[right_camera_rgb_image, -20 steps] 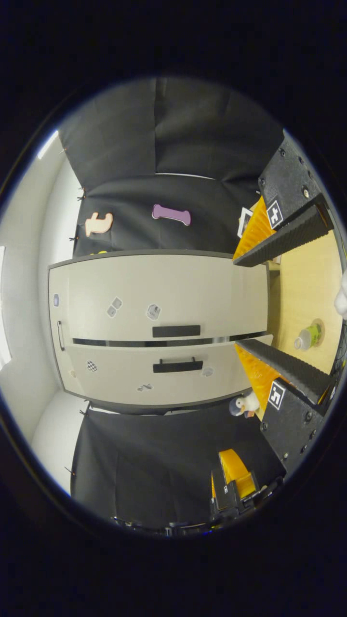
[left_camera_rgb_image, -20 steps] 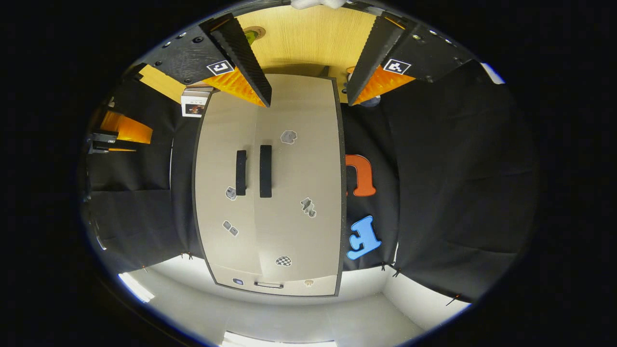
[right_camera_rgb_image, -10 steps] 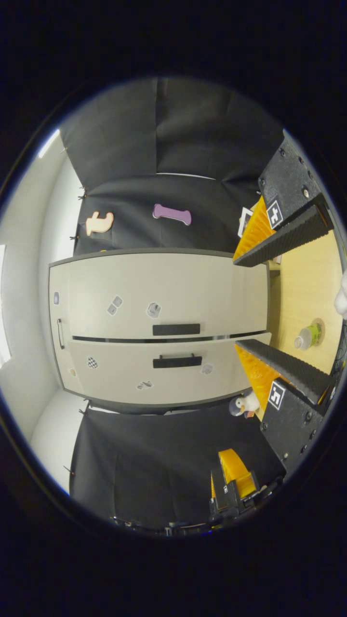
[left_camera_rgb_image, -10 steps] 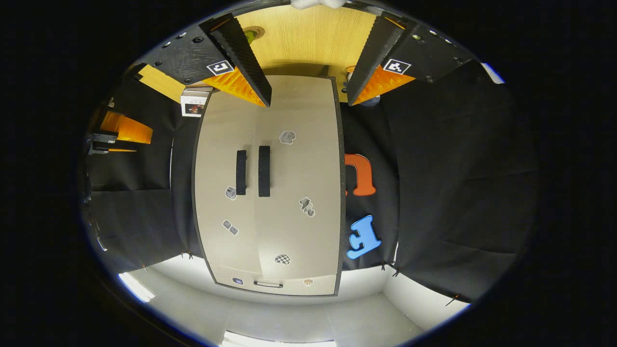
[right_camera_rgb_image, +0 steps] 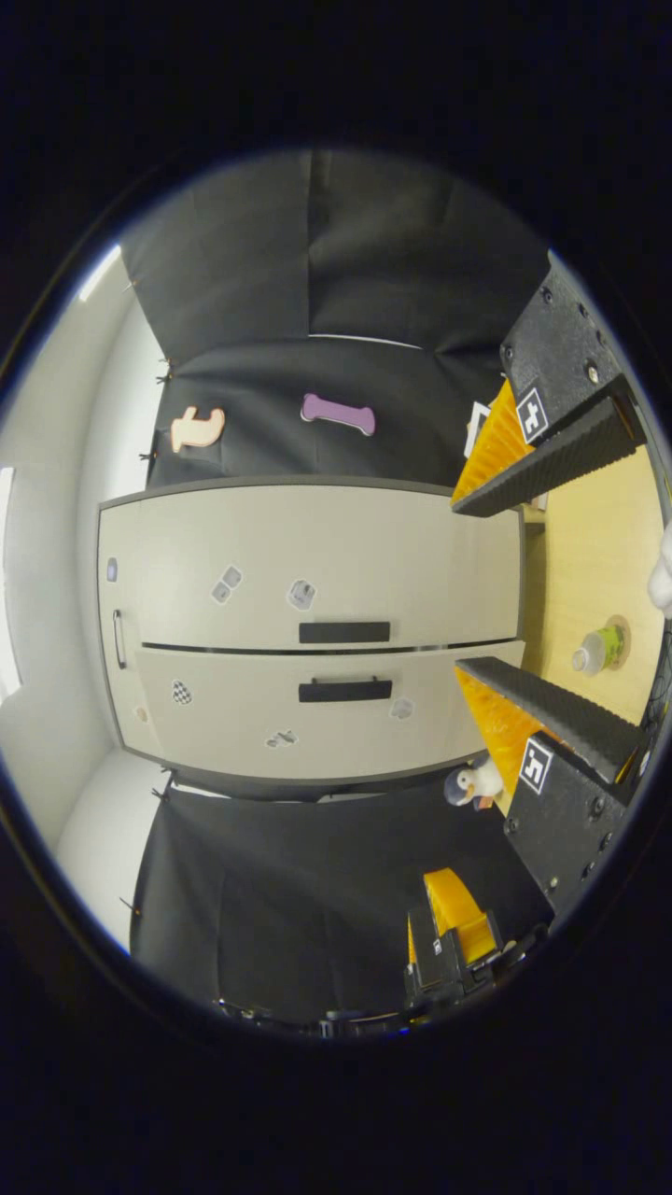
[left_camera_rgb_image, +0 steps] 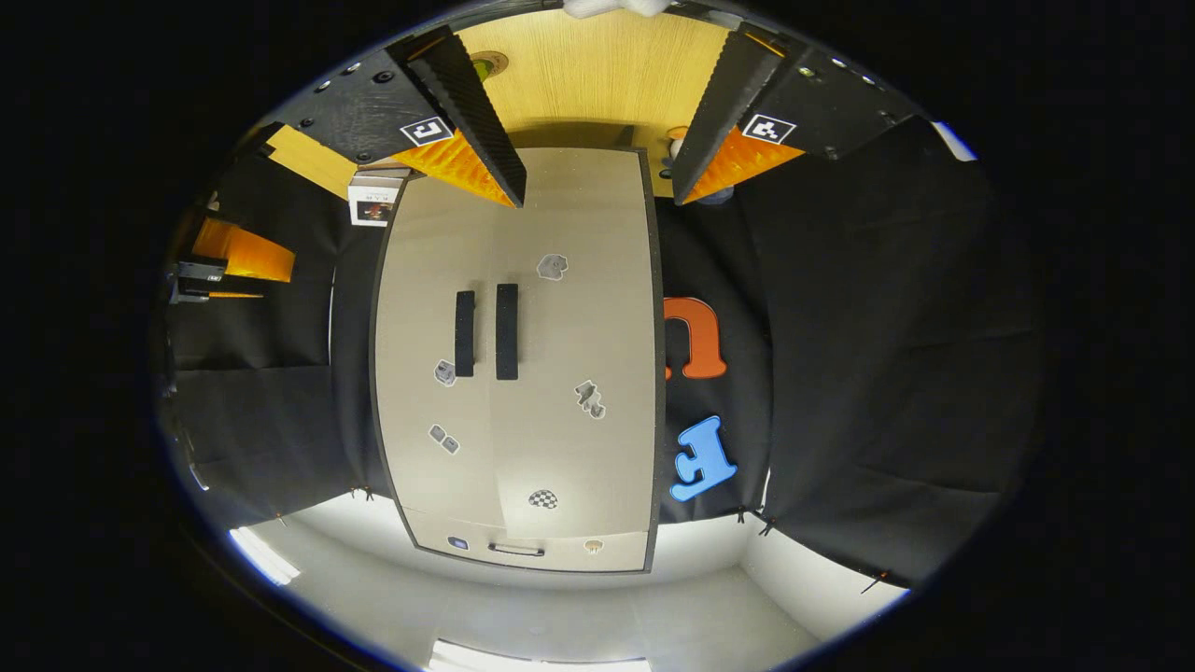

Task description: Grasp the bottle in the cabinet with the left hand and place it on the coaster, then close the right door with the right hand and the left door with the left hand.

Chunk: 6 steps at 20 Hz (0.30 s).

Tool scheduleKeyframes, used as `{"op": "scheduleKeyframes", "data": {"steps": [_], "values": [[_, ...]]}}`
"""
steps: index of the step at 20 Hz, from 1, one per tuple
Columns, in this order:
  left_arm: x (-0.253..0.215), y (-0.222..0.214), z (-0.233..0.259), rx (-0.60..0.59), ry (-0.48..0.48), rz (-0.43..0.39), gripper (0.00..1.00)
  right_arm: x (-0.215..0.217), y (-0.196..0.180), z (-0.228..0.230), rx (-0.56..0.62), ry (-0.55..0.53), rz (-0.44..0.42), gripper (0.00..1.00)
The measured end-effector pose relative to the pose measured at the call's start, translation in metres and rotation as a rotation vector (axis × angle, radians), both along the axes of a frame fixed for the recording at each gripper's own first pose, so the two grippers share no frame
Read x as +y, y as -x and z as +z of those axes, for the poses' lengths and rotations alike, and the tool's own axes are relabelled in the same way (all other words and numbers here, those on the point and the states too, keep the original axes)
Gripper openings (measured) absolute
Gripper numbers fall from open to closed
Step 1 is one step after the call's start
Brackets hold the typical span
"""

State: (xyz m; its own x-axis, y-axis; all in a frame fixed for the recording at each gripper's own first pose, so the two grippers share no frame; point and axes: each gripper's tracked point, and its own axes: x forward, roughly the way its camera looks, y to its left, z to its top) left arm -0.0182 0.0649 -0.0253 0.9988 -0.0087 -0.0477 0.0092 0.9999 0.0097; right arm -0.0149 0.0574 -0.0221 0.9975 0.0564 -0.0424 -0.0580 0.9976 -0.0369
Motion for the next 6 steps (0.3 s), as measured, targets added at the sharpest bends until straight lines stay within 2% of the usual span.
{"op": "scheduleKeyframes", "data": {"steps": [6], "values": [[0.0012, -0.0008, -0.0005, 0.002, -0.003, -0.009, 0.97, 0.0062, -0.0002, -0.0004, 0.001, 0.008, 0.001, 0.99]]}}
